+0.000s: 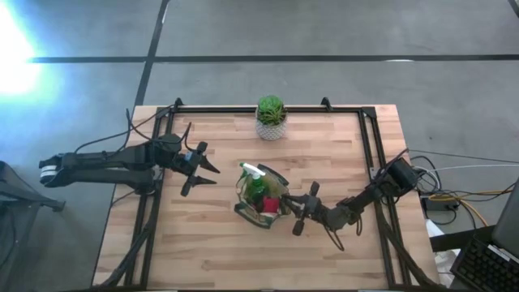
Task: Pick & Place Garden tools in Gardening bag
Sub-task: Put the green shear scissors into the white gardening bag, then return to Home Position
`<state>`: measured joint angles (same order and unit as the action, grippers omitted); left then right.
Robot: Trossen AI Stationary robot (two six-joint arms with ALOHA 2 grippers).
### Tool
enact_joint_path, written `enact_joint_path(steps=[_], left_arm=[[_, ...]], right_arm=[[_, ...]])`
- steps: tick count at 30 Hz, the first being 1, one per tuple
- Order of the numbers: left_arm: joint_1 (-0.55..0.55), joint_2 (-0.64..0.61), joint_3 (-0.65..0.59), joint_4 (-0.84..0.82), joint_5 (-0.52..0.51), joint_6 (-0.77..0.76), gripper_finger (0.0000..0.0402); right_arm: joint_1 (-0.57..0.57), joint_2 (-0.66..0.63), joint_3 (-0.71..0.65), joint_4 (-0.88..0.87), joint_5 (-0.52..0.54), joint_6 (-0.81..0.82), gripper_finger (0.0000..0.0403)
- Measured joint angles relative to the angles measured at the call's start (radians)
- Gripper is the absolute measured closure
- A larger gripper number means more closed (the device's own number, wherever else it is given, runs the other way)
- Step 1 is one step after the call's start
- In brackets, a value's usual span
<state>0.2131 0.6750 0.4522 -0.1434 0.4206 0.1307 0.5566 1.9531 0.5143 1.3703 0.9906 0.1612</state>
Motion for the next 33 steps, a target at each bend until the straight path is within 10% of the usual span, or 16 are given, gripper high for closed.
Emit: enact_joint_path(steps=[33], left_arm=[[0.0,0.0,0.0,0.0,0.0,0.0,0.0218]], right_arm=[[0.056,-0.188,0.001,-0.432,0.002,0.222,0.0282]])
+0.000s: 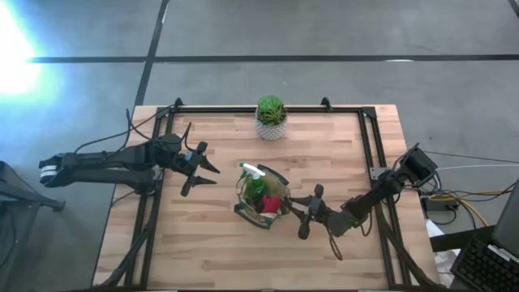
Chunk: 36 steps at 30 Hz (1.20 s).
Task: Pick & Place Garden tools in Gardening bag
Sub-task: Return to Home Position
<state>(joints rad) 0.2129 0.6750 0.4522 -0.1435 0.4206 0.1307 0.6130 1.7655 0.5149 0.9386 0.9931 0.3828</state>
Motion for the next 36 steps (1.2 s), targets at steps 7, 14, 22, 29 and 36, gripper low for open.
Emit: enact_joint_path(steps=[7,14,22,29,36], left_arm=[[0.0,0.0,0.0,0.0,0.0,0.0,0.0218],[0.0,0.0,0.0,0.0,0.0,0.0,0.0218],[0.0,0.0,0.0,0.0,0.0,0.0,0.0218],[0.0,0.0,0.0,0.0,0.0,0.0,0.0218],[0.0,0.0,0.0,0.0,0.0,0.0,0.0218]], right_arm=[[0.045,-0.154,-0.001,-0.18,0.002,0.0,0.0286],[0.108,-0.37,-0.002,-0.496,-0.045,0.084,0.0299],[0.127,-0.572,-0.014,-0.744,-0.215,0.099,0.0344],[0.126,-0.733,-0.014,-0.967,-0.292,0.097,0.0383],[0.067,-0.9,-0.038,-1.011,-0.409,-0.021,0.0394]])
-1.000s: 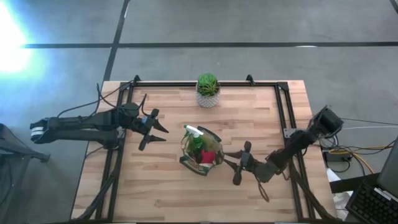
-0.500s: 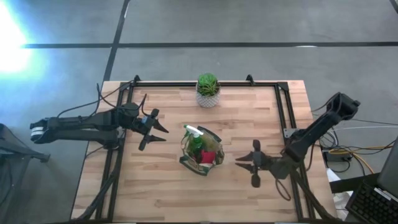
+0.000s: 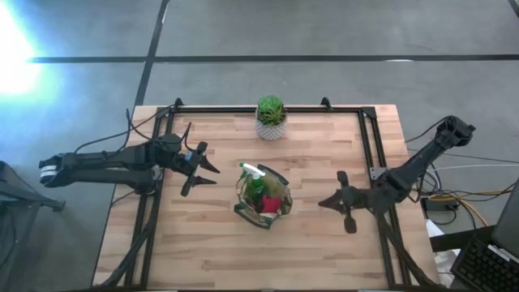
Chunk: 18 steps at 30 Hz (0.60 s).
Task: Pick & Place Garden tools in Gardening bag
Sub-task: Return to Home Position
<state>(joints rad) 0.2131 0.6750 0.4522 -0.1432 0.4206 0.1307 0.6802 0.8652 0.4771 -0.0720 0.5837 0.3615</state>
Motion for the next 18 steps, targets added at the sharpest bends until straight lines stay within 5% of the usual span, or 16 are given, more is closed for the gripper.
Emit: enact_joint_path(steps=[7,18], left_arm=[[0.0,0.0,0.0,0.0,0.0,0.0,0.0218],[0.0,0.0,0.0,0.0,0.0,0.0,0.0218]], right_arm=[[-0.229,-0.166,-0.073,-0.003,-0.229,-0.101,0.0395],[-0.319,-0.64,-0.365,0.023,-0.27,-0.101,0.0394]])
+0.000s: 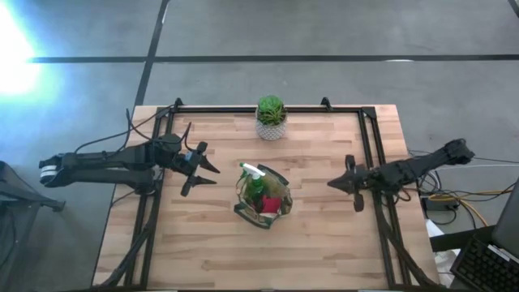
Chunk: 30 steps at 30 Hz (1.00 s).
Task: Pick & Place Garden tools in Gardening bag
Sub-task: Return to Home Position
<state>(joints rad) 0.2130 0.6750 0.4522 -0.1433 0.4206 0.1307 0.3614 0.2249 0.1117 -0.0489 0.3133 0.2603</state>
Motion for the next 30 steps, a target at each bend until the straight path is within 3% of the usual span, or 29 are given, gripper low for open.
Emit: enact_joint_path(steps=[5,10,14,19,30], left_arm=[[0.0,0.0,0.0,0.0,0.0,0.0,0.0218],[0.0,0.0,0.0,-0.001,0.0,0.0,0.0218],[0.0,0.0,-0.007,0.001,0.0,0.0,0.0218],[0.0,0.0,-0.015,-0.007,0.0,0.0,0.0218],[0.0,0.0,-0.016,-0.007,0.0,0.0,0.0218]], right_arm=[[-0.002,-0.191,-0.058,-0.023,0.0,-0.141,0.0395],[-0.023,-0.184,0.01,-0.146,0.068,-0.216,0.0395],[-0.044,-0.184,0.057,-0.28,0.164,-0.11,0.0394],[-0.045,-0.181,0.062,-0.291,0.351,0.043,0.0394],[-0.044,-0.178,0.062,-0.292,0.368,0.05,0.0394]])
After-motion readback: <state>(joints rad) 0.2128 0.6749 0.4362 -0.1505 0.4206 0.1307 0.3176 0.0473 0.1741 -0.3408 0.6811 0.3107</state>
